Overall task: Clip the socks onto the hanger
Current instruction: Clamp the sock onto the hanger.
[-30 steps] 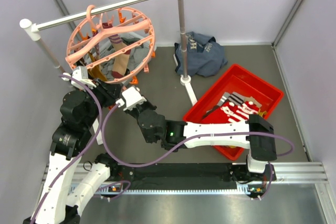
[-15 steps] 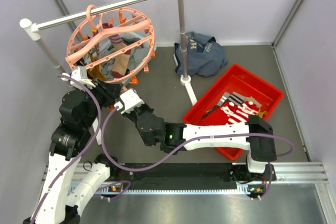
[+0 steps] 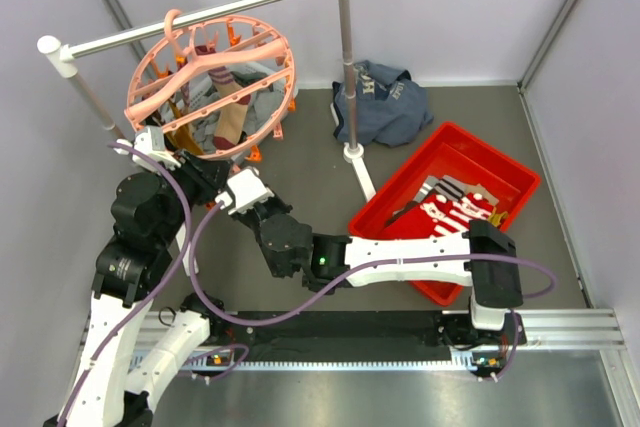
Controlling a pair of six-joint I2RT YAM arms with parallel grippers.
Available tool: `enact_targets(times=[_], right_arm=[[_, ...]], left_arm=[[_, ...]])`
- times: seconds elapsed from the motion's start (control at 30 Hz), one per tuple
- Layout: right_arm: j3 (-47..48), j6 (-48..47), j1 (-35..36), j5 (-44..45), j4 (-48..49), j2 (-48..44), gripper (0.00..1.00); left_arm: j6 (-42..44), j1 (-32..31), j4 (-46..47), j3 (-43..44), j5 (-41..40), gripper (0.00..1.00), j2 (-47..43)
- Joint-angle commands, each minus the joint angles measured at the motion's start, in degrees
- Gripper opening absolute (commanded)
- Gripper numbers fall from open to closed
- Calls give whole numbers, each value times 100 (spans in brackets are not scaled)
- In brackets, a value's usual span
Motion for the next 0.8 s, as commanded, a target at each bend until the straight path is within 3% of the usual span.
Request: enact_targets(times=[0.0, 0.23, 0.5, 0.77], right_arm=[[253, 307, 81, -186, 16, -124, 0], [297, 176, 81, -151, 130, -89, 0], [306, -8, 81, -72, 297, -37, 0], [376, -132, 81, -89, 438, -19, 0]], left_arm=[[-18, 6, 78, 188, -54, 0, 25], [-19, 6, 78, 179, -2, 2, 25], [17, 6, 52, 214, -19, 39, -10], [69, 15, -45, 389, -98, 62, -54]])
